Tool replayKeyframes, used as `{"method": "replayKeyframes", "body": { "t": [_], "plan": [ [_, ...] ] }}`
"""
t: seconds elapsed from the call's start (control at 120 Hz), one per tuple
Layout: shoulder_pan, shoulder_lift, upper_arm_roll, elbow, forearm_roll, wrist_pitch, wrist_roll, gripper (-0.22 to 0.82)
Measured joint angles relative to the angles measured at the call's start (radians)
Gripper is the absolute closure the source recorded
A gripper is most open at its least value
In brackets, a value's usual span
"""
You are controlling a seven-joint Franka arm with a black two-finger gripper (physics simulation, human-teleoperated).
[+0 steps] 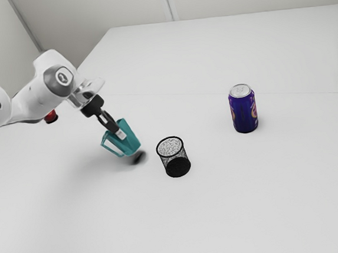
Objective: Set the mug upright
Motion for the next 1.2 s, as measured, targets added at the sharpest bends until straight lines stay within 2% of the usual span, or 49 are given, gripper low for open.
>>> {"method": "replayKeyframes", "body": {
  "t": [0.208, 0.458, 0.85, 1.2],
  "plan": [
    [-0.077, -0.024, -0.004, -0.053, 0.225, 0.150, -0.119, 0.78],
    [-0.087, -0.099, -0.022, -0.174, 0.307, 0.255, -0.241, 0.78],
    [-0.087, -0.214, -0.045, -0.332, 0.320, 0.308, -0.376, 0.79],
    [-0.085, -0.221, -0.071, -0.389, 0.316, 0.337, -0.464, 0.77]
  ]
}}
